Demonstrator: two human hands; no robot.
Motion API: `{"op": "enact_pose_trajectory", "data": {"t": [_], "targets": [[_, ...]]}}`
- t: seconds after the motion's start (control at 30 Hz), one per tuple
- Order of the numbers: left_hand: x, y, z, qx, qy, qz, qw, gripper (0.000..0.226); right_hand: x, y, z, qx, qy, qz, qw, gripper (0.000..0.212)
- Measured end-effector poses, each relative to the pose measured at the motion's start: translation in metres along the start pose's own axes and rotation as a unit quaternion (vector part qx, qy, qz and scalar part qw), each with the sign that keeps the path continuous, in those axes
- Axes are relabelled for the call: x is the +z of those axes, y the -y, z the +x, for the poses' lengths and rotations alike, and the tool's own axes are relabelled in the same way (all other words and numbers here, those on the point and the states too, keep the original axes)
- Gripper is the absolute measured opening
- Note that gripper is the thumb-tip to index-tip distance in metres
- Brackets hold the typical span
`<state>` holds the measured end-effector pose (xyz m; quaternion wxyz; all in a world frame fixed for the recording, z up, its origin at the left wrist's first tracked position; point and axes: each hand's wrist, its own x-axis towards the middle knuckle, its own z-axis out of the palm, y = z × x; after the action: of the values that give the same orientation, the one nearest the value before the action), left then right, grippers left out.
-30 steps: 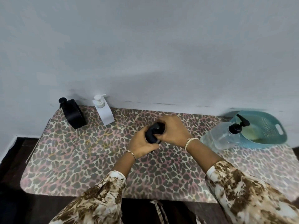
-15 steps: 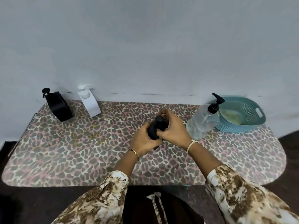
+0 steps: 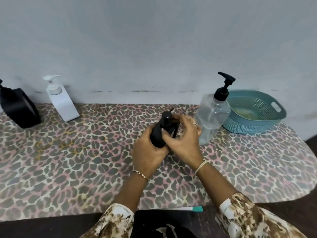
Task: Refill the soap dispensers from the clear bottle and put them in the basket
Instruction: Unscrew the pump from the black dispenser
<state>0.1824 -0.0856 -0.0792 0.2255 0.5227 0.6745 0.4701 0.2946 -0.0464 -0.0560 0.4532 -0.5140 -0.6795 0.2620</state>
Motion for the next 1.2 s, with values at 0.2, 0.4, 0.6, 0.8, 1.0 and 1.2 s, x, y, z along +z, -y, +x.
{"op": "enact_pose_trajectory", "data": {"t": [0.2,0.4,0.6,0.8,1.0,1.2], "targets": [[0.015,0.018,-0.003,0.062,-0.053,-0.008,0.997,0.059,0.009,-0.015,0.007,-0.017,-0.042,0.043,0.998,0.038],[0.022,0.026,-0.008,0.085,-0.072,-0.004,0.994,0.066,0.009,-0.017,0.003,-0.034,-0.058,0.055,0.996,0.036],[0.027,0.032,-0.012,0.068,-0.059,0.017,0.996,0.077,0.016,-0.005,0.003,-0.02,-0.089,-0.079,0.993,0.041],[0.026,0.035,-0.021,0.081,-0.042,0.031,0.995,0.093,0.009,-0.003,-0.006,-0.038,-0.066,-0.071,0.995,0.032],[0.019,0.037,-0.03,0.064,-0.032,-0.059,0.996,0.08,0.002,0.008,-0.007,0.005,-0.05,-0.138,0.989,0.055],[0.017,0.038,-0.033,0.091,-0.021,-0.03,0.995,0.061,0.007,0.022,-0.002,0.01,-0.038,-0.163,0.986,0.049]]}}
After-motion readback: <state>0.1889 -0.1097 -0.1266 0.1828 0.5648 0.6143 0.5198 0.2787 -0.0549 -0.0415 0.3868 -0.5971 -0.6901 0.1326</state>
